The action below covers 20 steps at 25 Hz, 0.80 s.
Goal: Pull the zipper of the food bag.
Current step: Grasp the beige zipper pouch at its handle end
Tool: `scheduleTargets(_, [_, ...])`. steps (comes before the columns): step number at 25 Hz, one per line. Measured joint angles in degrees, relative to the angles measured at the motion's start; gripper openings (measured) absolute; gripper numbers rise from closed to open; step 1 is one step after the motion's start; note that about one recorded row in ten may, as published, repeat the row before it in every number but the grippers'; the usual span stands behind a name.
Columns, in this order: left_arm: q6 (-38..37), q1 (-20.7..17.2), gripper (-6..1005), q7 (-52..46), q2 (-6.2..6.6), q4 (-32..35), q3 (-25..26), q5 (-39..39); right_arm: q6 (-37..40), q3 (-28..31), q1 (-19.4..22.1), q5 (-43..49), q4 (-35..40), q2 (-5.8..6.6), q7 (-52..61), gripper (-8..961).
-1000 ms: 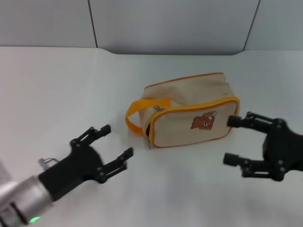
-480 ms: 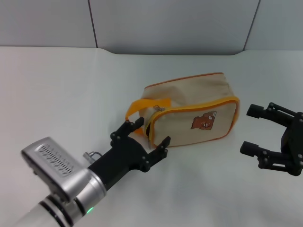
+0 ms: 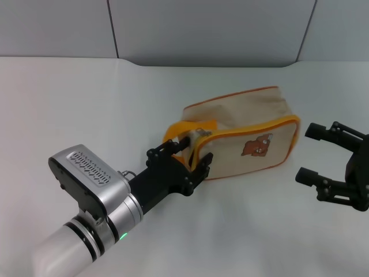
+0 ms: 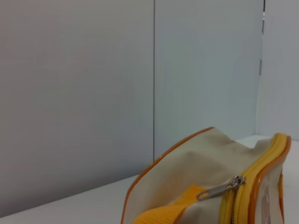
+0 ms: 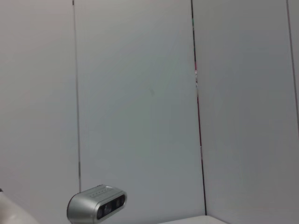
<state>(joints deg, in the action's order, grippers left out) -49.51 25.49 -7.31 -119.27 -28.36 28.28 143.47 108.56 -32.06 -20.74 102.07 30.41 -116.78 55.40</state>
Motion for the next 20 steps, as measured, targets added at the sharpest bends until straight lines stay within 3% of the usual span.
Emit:
scheduleTargets(9, [-0.3, 0.1, 316, 0.2, 0.01, 0.2, -0.5, 0.2, -0.3, 1.5, 0.2, 0.0, -0.1, -0.1, -0.5, 846])
scheduleTargets(20, [-4.2, -0.1, 96, 0.6, 0.01, 0.3, -1.8, 0.3, -0.6, 4.2, 0.3, -0.1, -0.6, -0.14, -0.9, 846])
